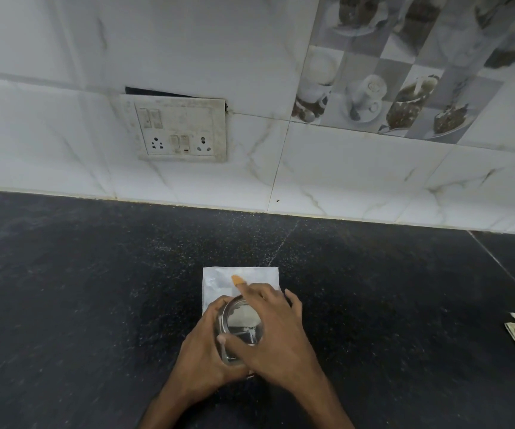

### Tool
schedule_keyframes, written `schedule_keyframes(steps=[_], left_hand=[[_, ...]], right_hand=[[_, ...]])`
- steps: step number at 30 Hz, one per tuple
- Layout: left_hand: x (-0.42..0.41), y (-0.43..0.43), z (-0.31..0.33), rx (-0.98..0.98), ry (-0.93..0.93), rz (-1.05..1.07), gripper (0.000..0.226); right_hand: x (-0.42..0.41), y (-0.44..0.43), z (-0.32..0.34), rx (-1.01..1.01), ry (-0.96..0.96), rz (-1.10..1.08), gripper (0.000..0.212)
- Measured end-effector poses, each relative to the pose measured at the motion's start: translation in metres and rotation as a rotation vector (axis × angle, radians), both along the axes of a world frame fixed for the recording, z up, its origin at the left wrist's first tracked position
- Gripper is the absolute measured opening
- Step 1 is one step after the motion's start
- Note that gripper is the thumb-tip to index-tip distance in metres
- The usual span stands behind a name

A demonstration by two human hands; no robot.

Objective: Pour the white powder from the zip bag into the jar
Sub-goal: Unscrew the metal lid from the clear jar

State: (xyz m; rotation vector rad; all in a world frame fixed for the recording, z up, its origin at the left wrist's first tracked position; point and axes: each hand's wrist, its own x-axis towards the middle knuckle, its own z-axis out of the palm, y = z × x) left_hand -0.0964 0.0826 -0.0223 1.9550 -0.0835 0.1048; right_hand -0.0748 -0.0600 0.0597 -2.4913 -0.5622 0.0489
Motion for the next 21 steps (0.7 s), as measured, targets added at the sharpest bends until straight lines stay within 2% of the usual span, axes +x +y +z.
schedule_keyframes(steps=[2, 4, 6, 8, 10, 12, 14, 17, 19, 21], left_hand=[[0.000, -0.001, 0.001, -0.008, -0.003, 0.010, 0.099], [0.000, 0.000, -0.001, -0.007, 0.005, 0.012, 0.099], [-0.001, 0.001, -0.002, 0.004, 0.013, 0.000, 0.098], [0.000, 0.001, -0.001, 0.013, 0.000, -0.004, 0.099], [0.000, 0.000, -0.001, -0.008, 0.006, -0.002, 0.100], [0.000, 0.001, -0.002, -0.022, 0.021, 0.002, 0.100], [0.001, 0.001, -0.003, -0.019, 0.028, -0.005, 0.100], [-0.001, 0.000, -0.001, -0.014, 0.011, -0.002, 0.101], [0.000, 0.000, -0.001, -0.011, 0.024, 0.001, 0.104], [0.000, 0.001, -0.002, -0.007, 0.043, -0.006, 0.103]], right_hand=[[0.000, -0.004, -0.004, 0.032, 0.061, 0.024, 0.075], [0.001, -0.004, 0.000, -0.011, 0.050, 0.079, 0.081], [0.000, -0.001, 0.000, -0.007, -0.010, 0.029, 0.083], [-0.001, 0.003, -0.003, 0.047, 0.012, -0.028, 0.074], [0.000, 0.000, -0.004, 0.058, 0.069, 0.007, 0.070], [0.001, 0.000, -0.001, 0.010, 0.052, 0.066, 0.077], [0.000, 0.002, -0.001, -0.010, -0.002, 0.026, 0.079], [-0.001, 0.001, -0.003, 0.011, 0.064, 0.033, 0.073], [0.003, -0.003, 0.003, -0.056, 0.125, 0.107, 0.084], [0.004, -0.002, 0.009, -0.122, 0.074, 0.078, 0.091]])
